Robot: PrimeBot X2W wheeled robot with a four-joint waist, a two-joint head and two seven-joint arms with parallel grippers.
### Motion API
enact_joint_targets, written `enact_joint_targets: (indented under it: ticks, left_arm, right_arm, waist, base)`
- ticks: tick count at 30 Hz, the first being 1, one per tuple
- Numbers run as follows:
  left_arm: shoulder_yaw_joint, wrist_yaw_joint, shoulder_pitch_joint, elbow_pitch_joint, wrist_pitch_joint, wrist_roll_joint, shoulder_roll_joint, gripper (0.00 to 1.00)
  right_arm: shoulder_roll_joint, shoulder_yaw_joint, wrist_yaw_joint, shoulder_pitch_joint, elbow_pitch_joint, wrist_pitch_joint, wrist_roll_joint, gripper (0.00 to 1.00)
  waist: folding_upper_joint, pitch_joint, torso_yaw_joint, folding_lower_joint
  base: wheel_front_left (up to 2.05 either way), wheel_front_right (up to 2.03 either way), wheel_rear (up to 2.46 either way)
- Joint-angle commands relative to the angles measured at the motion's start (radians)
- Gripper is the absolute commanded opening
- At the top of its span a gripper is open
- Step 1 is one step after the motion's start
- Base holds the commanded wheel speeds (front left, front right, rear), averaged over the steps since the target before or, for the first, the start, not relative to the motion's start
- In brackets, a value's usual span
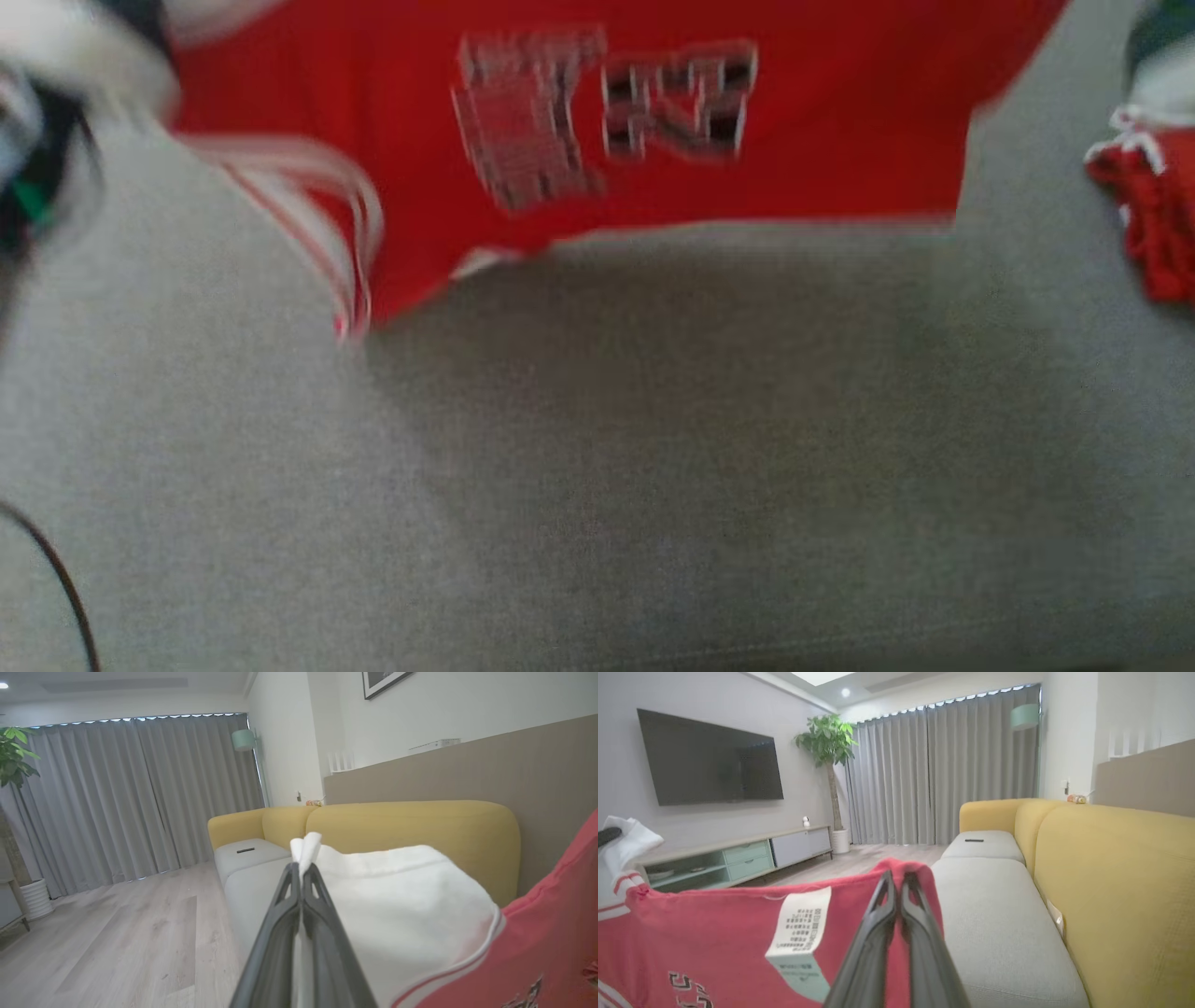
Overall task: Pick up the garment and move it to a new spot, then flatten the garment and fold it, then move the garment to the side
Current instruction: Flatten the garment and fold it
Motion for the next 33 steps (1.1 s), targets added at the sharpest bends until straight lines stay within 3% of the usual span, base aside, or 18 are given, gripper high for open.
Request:
enact_joint_targets:
  ticks: [1, 6, 12, 17, 24, 33]
  left_arm:
    - [0.051, -0.011, -0.102, 0.017, 0.018, 0.004, 0.035, 0.0]
    - [0.022, -0.071, -0.435, 0.256, 0.018, 0.071, -0.023, 0.0]
    - [0.006, -0.083, -0.751, 0.511, -0.171, 0.179, -0.108, 0.0]
    - [0.028, -0.103, -0.862, 0.562, -0.228, 0.204, -0.158, 0.0]
    - [0.129, -0.122, -0.637, 0.36, -0.23, 0.212, -0.173, 0.0]
    - [0.12, -0.124, -0.078, 0.109, -0.23, 0.109, -0.14, 0.0]
  right_arm:
    - [-0.009, 0.02, 0.007, -0.067, 0.01, 0.031, 0.007, 0.0]
    - [0.033, 0.082, 0.007, -0.428, 0.237, 0.101, -0.043, 0.0]
    - [0.111, 0.106, 0.007, -0.716, 0.459, -0.061, -0.154, 0.0]
    - [0.125, 0.155, 0.007, -0.804, 0.561, -0.186, -0.194, 0.0]
    - [0.116, 0.245, 0.007, -0.712, 0.647, -0.294, -0.166, 0.0]
    - [0.034, 0.316, 0.007, -0.376, 0.575, -0.329, -0.03, 0.0]
  waist:
    - [0.0, 0.08, -0.004, 0.0]
    - [0.0, 0.235, -0.009, 0.0]
    - [0.0, 0.343, -0.02, 0.0]
    - [0.0, 0.397, -0.006, 0.0]
    - [0.0, 0.408, 0.042, 0.0]
    - [0.0, 0.256, 0.07, 0.0]
  base:
    - [0.0, 0.0, 0.0]
    - [0.0, 0.0, 0.0]
    - [0.0, 0.0, 0.0]
    - [0.0, 0.0, 0.0]
    - [0.0, 0.0, 0.0]
    - [0.0, 0.0, 0.0]
